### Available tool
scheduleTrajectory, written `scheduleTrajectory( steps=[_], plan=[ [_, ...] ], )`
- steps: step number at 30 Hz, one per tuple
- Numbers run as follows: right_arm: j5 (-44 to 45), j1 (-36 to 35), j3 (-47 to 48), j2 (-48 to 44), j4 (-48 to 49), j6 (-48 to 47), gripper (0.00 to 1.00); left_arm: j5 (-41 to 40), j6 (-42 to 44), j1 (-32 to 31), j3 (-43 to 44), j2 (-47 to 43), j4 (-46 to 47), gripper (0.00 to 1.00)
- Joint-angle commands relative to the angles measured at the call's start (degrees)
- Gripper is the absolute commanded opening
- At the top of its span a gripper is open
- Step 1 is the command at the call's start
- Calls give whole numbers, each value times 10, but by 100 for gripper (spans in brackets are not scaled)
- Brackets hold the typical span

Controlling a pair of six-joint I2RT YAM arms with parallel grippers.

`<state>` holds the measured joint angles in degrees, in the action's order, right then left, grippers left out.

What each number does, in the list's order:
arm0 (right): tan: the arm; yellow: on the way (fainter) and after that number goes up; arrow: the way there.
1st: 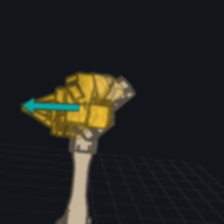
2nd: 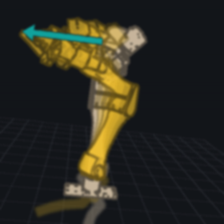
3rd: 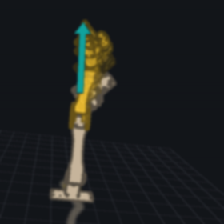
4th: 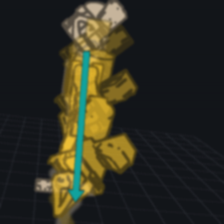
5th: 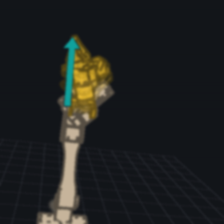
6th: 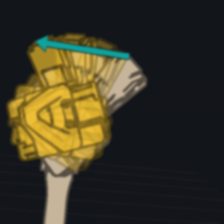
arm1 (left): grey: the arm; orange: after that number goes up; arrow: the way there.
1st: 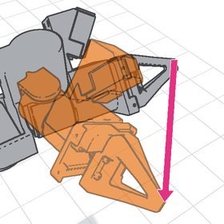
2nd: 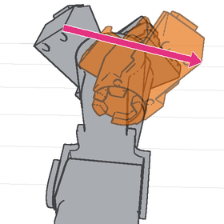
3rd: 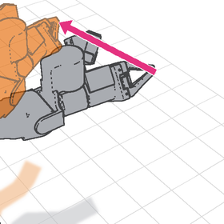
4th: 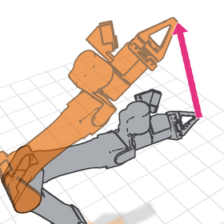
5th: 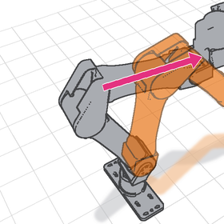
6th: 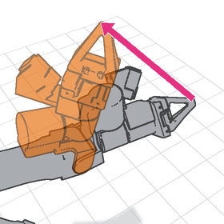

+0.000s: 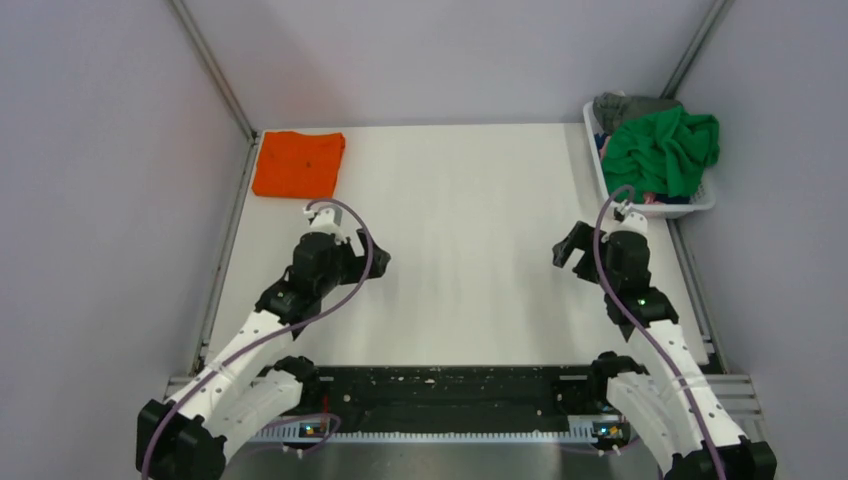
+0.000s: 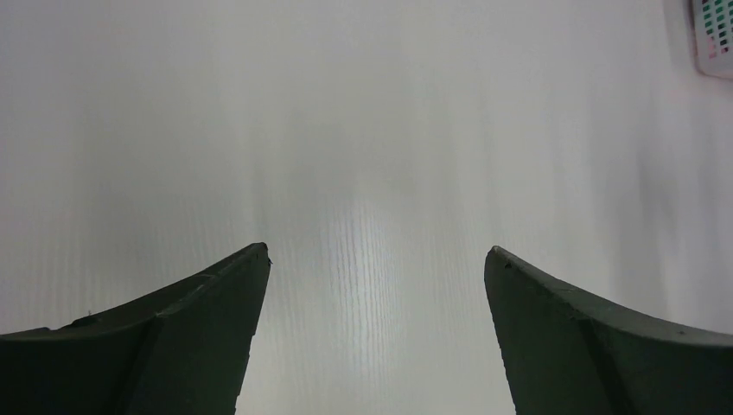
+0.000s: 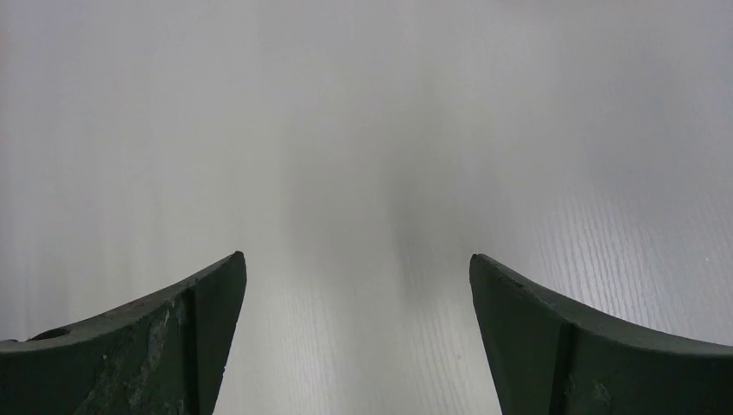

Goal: Fold and stack the t-shirts
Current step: Grab crumpled tshirt from bin with the right arm

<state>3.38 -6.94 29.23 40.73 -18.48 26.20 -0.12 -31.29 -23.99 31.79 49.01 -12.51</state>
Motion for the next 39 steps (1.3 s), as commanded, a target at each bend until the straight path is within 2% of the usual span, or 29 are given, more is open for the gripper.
scheduleTrajectory(
  steps=[1,7,11,16,24,28,31,34,35,36,38,39],
  plan=[
    [4,2,9,5,23,3,99,-38,4,0,0,-32,16,99],
    [59,2,42,19,48,18,99,-61,2,0,-2,-52,9,99],
    [146,3,125,83,49,2,99,-76,-2,0,-7,-65,6,99],
    [255,29,283,239,7,-21,99,-88,-5,0,-7,-59,5,99],
    [161,158,539,502,4,-10,99,-75,-6,0,-1,-38,5,99],
    [221,177,682,643,-51,4,99,-74,-6,0,3,-23,5,99],
    [237,192,730,716,-61,46,98,-78,-6,0,5,-17,0,99],
    [232,206,771,780,-55,66,89,-83,-6,0,5,-18,-1,99],
    [224,209,789,801,-56,59,81,-84,-6,0,5,-18,-1,99],
    [199,213,806,819,-53,43,67,-84,-6,0,5,-19,-1,99],
    [157,216,850,844,-52,16,24,-86,-6,0,5,-20,-1,99],
    [142,215,866,845,-53,4,8,-86,-6,0,4,-21,0,99]
  ],
)
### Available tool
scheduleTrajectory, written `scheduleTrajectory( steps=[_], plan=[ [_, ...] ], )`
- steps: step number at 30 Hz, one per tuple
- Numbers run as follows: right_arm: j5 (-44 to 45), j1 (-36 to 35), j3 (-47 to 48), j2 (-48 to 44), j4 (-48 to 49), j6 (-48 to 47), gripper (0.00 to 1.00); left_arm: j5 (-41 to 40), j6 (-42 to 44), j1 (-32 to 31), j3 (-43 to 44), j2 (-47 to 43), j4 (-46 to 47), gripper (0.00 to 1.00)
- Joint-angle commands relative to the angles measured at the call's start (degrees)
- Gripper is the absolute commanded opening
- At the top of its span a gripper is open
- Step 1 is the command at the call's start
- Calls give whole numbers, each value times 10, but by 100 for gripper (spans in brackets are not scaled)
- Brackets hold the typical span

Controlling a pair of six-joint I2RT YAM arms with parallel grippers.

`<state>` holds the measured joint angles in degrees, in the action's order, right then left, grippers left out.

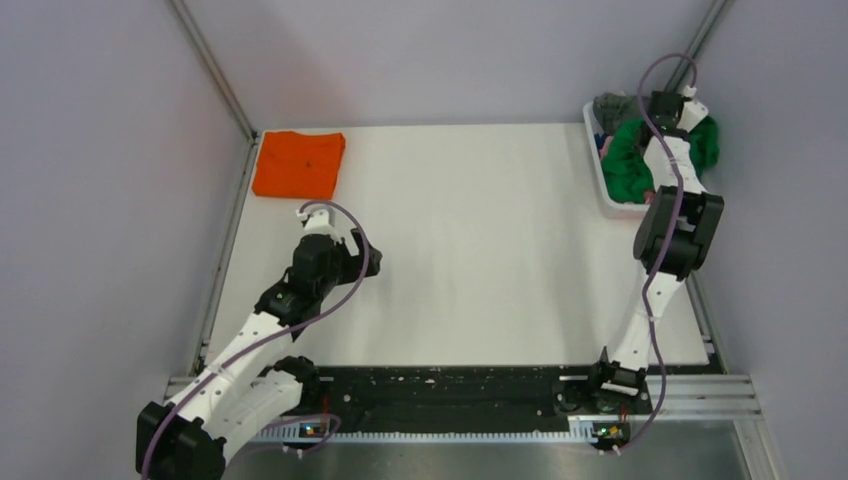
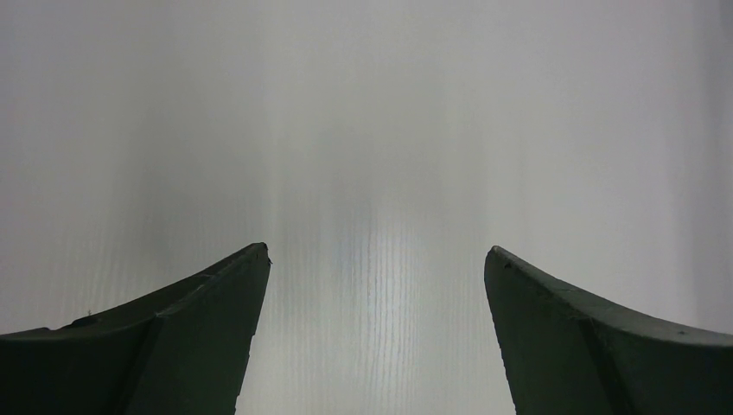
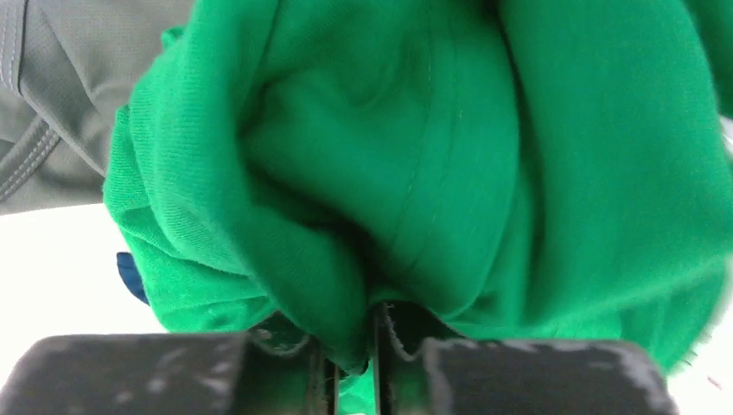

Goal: Fold and stack the t-shirts
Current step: Grab crumpled tshirt from bin with the right arm, then move the tshirt to the center of the board

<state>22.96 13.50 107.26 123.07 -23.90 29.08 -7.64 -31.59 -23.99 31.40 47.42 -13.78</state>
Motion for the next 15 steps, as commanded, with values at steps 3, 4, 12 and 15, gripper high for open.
scheduleTrajectory(
  steps=[3,4,12,15],
  plan=[
    [-106,10,121,-16,7,-56,0,-9,-4,0,8,-7,12,99],
    [-126,9,130,-34,10,-67,0,-7,-4,0,8,-9,12,99],
    [-259,-68,119,-224,12,-134,0,1,-6,0,5,-26,13,99],
    [-363,-118,105,-283,20,-109,0,-11,-10,0,0,-40,14,99]
  ],
)
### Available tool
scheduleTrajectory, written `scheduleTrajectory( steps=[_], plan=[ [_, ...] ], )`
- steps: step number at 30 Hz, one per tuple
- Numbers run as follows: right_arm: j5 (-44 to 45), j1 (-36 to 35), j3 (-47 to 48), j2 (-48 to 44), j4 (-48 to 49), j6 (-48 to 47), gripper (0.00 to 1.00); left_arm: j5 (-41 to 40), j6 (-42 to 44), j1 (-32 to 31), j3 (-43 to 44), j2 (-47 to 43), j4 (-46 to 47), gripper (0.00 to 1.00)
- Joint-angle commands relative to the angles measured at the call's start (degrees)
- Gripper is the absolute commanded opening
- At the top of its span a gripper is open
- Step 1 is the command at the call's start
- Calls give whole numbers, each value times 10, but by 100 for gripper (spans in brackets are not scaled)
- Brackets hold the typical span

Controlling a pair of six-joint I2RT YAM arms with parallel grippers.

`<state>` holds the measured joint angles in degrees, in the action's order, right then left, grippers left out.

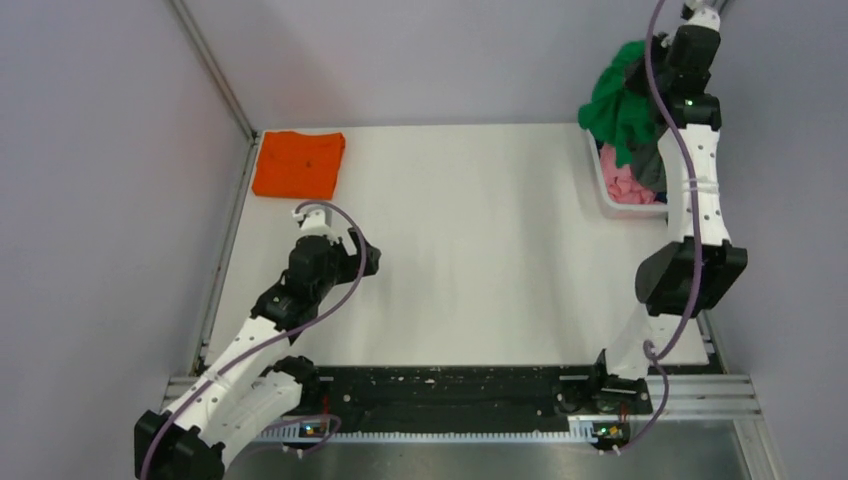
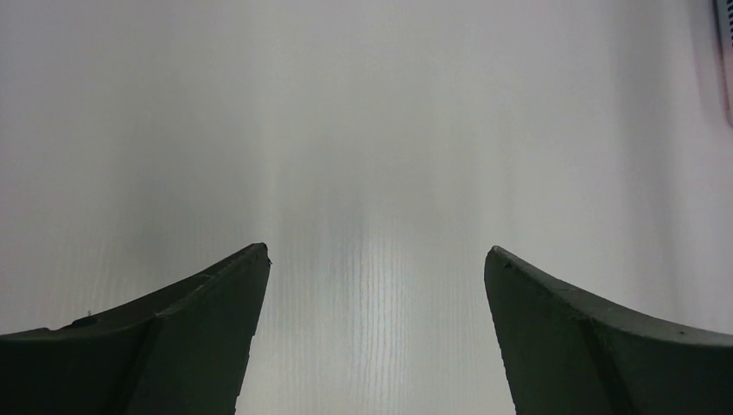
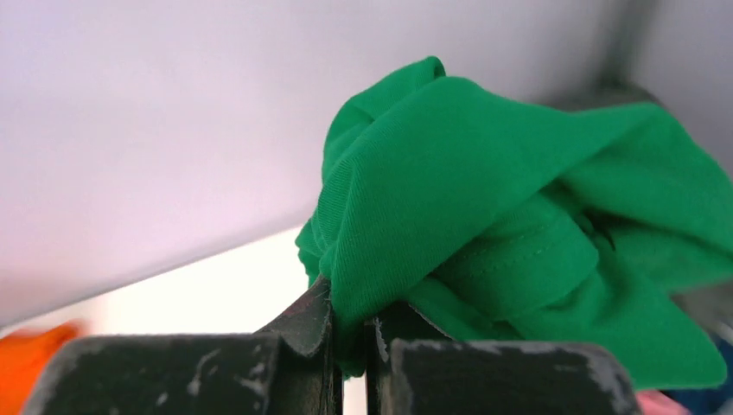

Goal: Fold and stack the t-shirts
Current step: Move the tshirt to the center of the board

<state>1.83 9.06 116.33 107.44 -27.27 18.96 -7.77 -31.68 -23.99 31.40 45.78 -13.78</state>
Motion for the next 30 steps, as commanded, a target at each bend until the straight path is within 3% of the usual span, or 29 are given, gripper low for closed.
scheduleTrajectory(
  steps=[1,5,10,15,18,19,21,22,25,28,30],
  plan=[
    [-179,-97,9,-144,61,-6,0,-17,-13,0,-2,-29,13,99],
    [-261,-208,6,-175,72,-8,0,-48,-27,0,-11,-65,5,99],
    [-410,-281,-14,-178,136,55,0,-103,-48,0,-25,-111,-6,99],
    [-379,-288,-203,-237,161,68,0,-145,-68,0,-30,-156,-27,99],
    [-267,-288,-393,-294,176,43,14,-177,-85,0,-35,-178,-43,99],
    [-217,-287,-462,-309,183,43,26,-184,-87,0,-37,-183,-45,99],
    [-113,-285,-572,-328,179,52,64,-189,-89,0,-40,-191,-45,99],
    [-61,-283,-611,-334,169,57,72,-190,-89,0,-42,-191,-44,99],
    [50,-280,-667,-365,115,53,80,-180,-85,0,-43,-185,-36,99],
    [75,-280,-697,-424,96,44,82,-135,-63,0,-42,-163,-12,99],
    [69,-280,-715,-465,101,33,84,-55,-33,0,-41,-140,23,99]
  ],
)
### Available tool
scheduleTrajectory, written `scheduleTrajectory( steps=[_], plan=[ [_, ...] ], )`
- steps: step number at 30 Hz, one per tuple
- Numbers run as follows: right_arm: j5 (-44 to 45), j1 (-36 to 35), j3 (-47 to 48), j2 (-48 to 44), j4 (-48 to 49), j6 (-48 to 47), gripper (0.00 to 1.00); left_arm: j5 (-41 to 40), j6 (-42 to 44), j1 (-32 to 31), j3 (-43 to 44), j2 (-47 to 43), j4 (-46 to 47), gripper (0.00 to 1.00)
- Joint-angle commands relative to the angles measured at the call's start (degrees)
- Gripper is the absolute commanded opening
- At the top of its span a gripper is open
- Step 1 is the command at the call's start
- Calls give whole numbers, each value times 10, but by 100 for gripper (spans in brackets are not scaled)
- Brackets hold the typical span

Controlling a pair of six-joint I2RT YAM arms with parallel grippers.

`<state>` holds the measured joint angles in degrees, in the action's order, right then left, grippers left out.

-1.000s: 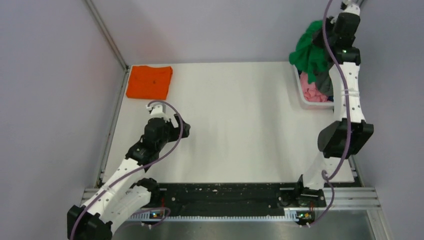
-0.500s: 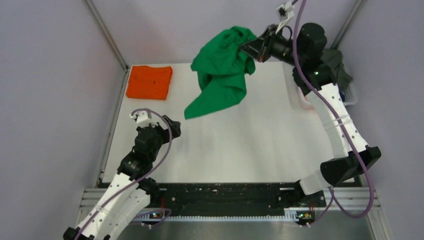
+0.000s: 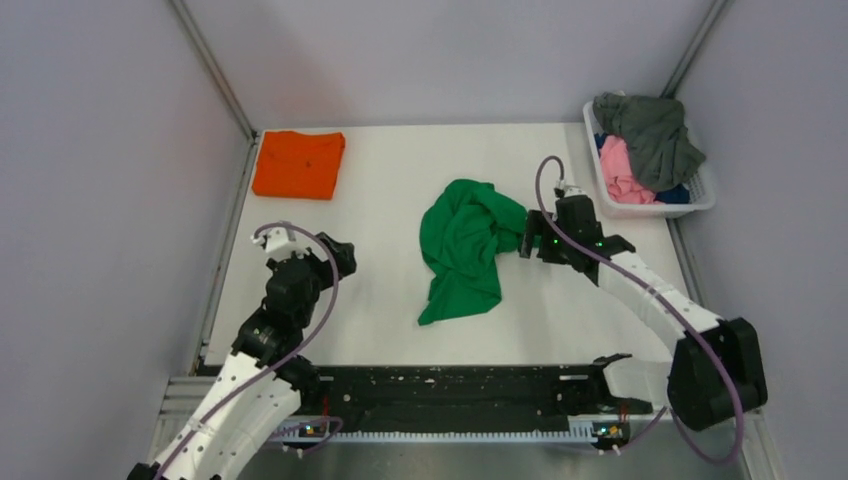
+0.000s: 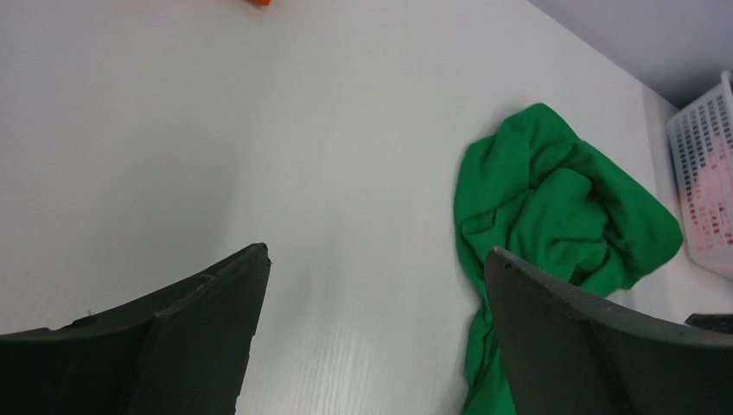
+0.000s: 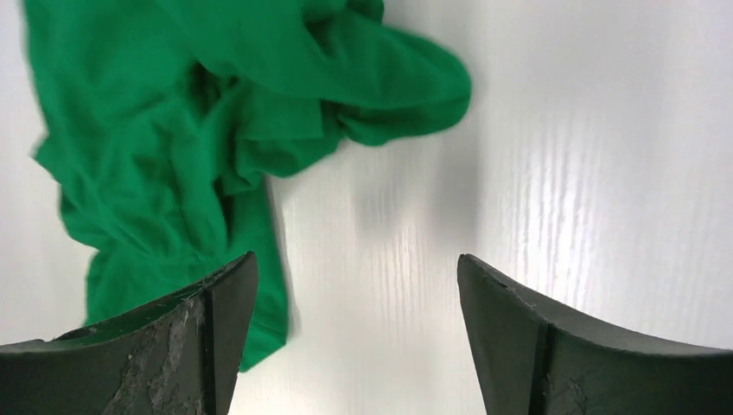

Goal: Fold and stack the t-shirts
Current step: Move the tshirt to the center of the board, then flatten out the tshirt

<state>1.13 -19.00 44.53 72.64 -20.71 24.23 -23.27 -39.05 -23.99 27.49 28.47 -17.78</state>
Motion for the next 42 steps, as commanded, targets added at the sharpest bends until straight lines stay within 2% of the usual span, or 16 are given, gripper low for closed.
scheduleTrajectory(
  steps=[1,5,8,11,15,19,26,28,30,31,32,33,35,37,38,42],
  plan=[
    [73,1,-5,-134,38,-24,86,152,58,0,-1,55,83,99],
    [74,1,-25,-183,42,-42,89,368,76,-1,29,150,99,99],
    [54,1,-47,-202,68,-66,95,434,68,-21,31,211,86,99],
    [14,2,-72,-216,120,-88,99,416,43,-73,1,243,111,99],
    [-8,1,-91,-198,188,-87,99,421,-20,-125,-39,290,210,99],
    [-8,1,-67,-124,224,-93,99,403,-52,-157,-39,365,276,98],
    [-57,24,35,51,212,-73,92,376,-78,-169,-18,500,370,85],
    [-85,37,52,96,230,-65,86,378,-80,-170,-5,527,373,75],
    [-94,48,75,135,231,-51,75,383,-81,-170,6,551,380,55],
    [-109,53,85,154,230,-48,70,385,-81,-170,12,562,386,39],
    [-127,56,92,168,231,-45,65,382,-82,-170,19,573,383,10],
    [-146,58,96,179,236,-43,57,375,-85,-170,26,581,377,0],
    [-173,58,99,188,241,-40,27,381,-80,-170,37,587,375,0],
    [-180,58,95,175,244,-38,3,383,-81,-170,36,568,376,0],
    [-179,58,91,162,242,-39,0,381,-81,-170,34,548,370,0],
    [-144,60,82,72,220,-38,0,322,-56,-170,40,398,275,0]
  ],
)
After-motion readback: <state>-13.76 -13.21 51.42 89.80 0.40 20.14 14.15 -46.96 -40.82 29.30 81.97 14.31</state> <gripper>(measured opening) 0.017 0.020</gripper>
